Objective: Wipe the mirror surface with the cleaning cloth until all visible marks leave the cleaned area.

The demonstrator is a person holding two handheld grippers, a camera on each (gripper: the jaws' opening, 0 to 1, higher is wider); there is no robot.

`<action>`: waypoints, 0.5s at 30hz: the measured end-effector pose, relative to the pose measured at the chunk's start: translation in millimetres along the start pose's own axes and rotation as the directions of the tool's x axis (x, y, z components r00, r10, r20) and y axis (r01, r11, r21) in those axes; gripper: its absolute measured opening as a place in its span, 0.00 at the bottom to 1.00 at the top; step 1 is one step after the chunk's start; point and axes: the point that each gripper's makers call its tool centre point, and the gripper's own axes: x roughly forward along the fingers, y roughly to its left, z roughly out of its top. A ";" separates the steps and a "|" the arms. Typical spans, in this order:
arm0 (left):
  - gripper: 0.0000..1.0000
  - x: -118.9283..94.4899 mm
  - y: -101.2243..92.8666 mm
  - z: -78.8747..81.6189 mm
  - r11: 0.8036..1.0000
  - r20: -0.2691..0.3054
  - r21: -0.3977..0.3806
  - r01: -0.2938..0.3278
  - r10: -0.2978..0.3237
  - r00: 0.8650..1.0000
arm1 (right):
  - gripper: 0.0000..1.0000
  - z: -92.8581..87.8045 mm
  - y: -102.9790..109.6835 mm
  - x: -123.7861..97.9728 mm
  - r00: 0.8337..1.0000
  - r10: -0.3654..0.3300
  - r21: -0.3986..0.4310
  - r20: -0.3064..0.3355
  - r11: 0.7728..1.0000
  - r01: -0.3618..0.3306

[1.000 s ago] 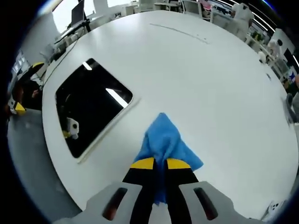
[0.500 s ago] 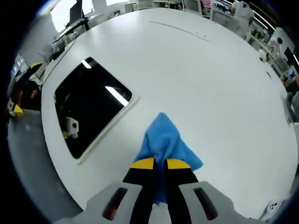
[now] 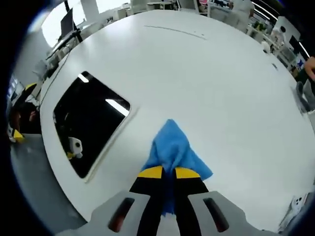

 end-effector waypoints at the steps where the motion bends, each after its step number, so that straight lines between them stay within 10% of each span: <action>1: 0.99 -0.3 0.2 0.0 1.000 0.001 -0.001 -0.001 0.001 1.000 | 0.01 2.9 -3.6 -3.7 1.000 -0.010 -0.025 0.007 1.000 0.010; 15: 0.99 -1.0 0.5 0.4 1.000 0.003 -0.006 0.001 -0.001 1.000 | 0.01 14.4 -9.0 -24.6 1.000 0.022 0.026 -0.012 0.999 -0.022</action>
